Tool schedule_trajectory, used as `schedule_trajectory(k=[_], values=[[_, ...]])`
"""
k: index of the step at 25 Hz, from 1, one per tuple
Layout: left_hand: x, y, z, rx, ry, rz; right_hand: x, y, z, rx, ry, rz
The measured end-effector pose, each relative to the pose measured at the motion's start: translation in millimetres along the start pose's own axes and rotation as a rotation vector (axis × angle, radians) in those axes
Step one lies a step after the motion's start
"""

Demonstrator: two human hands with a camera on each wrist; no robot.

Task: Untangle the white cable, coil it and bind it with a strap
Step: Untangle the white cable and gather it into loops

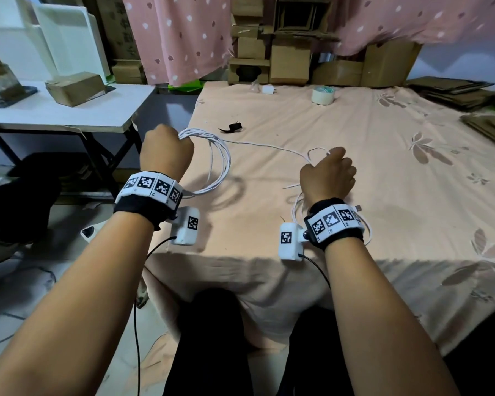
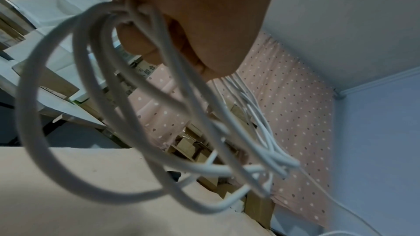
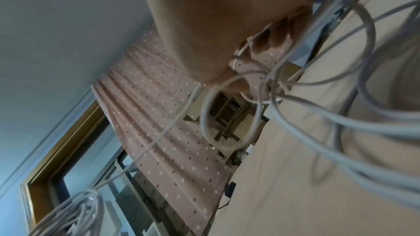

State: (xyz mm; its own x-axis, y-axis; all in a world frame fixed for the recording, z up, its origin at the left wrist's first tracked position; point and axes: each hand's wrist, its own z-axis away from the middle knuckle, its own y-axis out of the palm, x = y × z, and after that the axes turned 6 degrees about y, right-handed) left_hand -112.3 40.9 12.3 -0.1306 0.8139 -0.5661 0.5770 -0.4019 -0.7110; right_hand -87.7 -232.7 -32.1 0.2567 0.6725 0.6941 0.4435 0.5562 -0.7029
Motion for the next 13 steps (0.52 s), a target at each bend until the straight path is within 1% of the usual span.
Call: schedule_trajectory(k=[1, 2, 3, 5, 6, 7, 8, 10, 11, 13], values=[[-1, 0, 1, 0.002, -0.003, 0.008, 1, 0, 2, 0.076, 0.000, 0.038], [-4, 1, 3, 0.011, 0.002, 0.015, 3, 2, 6, 0.147, -0.052, 0.075], [-8, 4, 5, 0.024, 0.018, 0.023, 8, 6, 10, 0.207, -0.148, 0.089], [-18, 9, 12, 0.060, 0.072, 0.032, 23, 14, 24, 0.343, -0.389, 0.040], [-23, 11, 16, 0.077, 0.106, 0.034, 32, 17, 31, 0.421, -0.481, -0.018], [-28, 12, 20, 0.087, 0.141, 0.036, 40, 20, 38, 0.494, -0.538, -0.101], [-32, 13, 23, 0.094, 0.166, 0.037, 47, 21, 43, 0.555, -0.574, -0.216], [-38, 12, 29, 0.110, 0.217, 0.033, 53, 24, 48, 0.623, -0.604, -0.443], [-39, 12, 31, 0.106, 0.245, 0.026, 52, 24, 49, 0.624, -0.602, -0.481], [-38, 11, 32, 0.073, 0.262, 0.064, 47, 29, 48, 0.571, -0.543, -0.430]])
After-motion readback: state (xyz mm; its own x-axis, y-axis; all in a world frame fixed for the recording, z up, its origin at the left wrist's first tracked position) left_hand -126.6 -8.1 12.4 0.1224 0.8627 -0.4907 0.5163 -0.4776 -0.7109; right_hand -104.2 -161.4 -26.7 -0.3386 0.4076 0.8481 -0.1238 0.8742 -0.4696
